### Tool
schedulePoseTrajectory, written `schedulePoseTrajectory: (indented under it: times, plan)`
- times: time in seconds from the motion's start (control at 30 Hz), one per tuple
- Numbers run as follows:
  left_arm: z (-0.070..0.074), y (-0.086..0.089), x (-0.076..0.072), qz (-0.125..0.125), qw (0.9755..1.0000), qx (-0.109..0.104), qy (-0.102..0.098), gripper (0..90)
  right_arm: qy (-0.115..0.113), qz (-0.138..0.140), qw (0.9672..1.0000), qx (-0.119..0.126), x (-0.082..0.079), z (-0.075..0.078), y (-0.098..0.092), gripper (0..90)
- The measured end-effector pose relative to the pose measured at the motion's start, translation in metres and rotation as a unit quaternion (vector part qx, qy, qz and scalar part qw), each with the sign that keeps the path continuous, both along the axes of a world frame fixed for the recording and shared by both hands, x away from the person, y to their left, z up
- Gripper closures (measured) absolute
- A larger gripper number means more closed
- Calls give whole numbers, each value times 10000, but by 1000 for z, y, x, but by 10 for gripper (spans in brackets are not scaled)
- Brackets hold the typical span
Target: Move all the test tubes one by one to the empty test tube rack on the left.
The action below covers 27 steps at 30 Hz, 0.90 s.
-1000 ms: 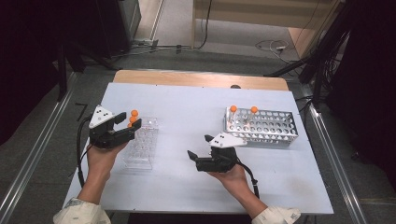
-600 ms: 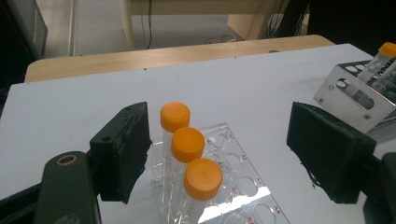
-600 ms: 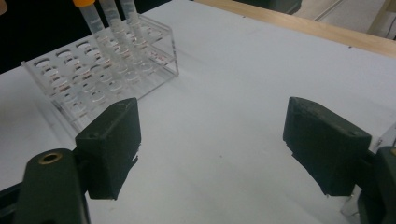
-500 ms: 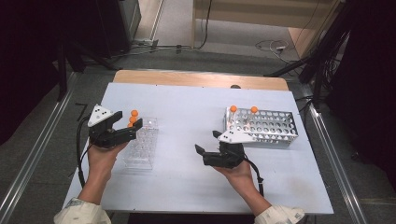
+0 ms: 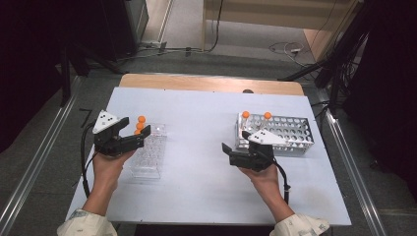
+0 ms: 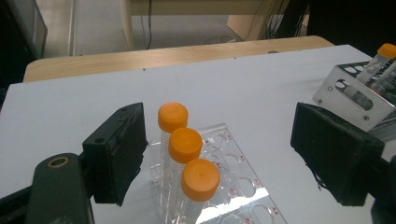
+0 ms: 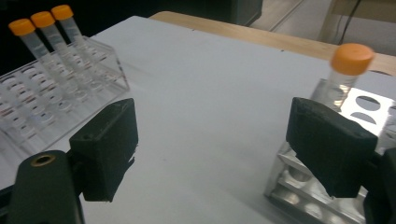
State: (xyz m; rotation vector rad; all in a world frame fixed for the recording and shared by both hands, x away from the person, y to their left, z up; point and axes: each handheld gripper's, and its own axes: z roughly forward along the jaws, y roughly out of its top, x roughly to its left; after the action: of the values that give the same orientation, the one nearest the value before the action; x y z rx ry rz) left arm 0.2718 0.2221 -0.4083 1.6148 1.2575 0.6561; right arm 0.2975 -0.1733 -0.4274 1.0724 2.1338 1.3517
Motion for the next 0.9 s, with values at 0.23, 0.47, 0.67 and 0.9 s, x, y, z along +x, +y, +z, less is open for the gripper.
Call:
schedulePoseTrajectory:
  times: [0.23,0.47,0.67,0.9]
  plan:
    - [0,-1,0,18,10000,27,-19,190,-93,-394,9992,-43,10,2,-18,152]
    - [0,-2,0,5,10000,32,-20,190,-154,-861,9961,-129,21,1,-37,153]
    - [0,-2,0,-4,10000,62,-22,190,-126,-1255,9919,-117,33,-3,-53,154]
    - [0,-3,0,-19,10000,63,-12,190,-87,-1582,9873,-95,50,-8,-66,158]
